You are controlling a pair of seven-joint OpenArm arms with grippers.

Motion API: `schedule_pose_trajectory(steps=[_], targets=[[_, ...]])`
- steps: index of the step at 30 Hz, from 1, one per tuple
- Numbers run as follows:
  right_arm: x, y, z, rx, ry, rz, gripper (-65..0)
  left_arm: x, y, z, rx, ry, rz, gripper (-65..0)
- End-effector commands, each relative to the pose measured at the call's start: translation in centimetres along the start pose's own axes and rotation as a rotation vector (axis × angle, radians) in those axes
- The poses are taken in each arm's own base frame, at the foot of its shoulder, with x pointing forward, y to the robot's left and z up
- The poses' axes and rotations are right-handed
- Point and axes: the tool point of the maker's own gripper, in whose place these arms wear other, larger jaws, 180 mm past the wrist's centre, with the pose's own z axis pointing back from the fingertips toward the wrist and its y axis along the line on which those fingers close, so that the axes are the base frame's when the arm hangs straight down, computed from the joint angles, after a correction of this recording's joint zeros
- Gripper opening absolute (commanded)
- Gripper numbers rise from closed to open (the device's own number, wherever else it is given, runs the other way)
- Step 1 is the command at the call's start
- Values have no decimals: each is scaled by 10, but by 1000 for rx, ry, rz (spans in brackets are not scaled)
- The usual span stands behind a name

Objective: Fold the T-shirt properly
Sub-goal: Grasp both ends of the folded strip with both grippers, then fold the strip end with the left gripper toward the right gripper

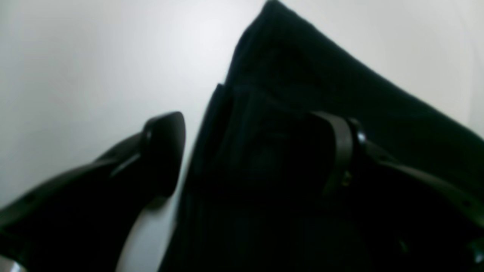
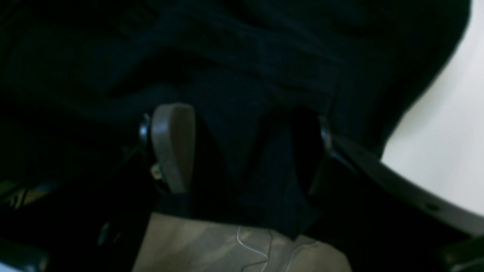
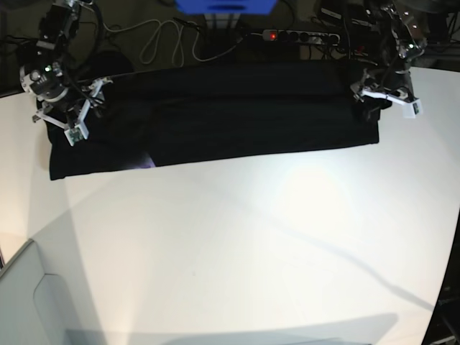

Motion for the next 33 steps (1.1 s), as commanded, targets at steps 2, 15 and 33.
schedule_pose_trajectory(steps=[2,15,33], targets=[[7,-4,2,2,-27,22,-264,1,1,2,0,-7,1,-185],[7,-5,-4,8,-22,10,-264,-32,-26,-10,-137,80,-57,-650],[15,-13,-21,30,-14,9,-264,71,-95,44,-176,-250,-183,-650]])
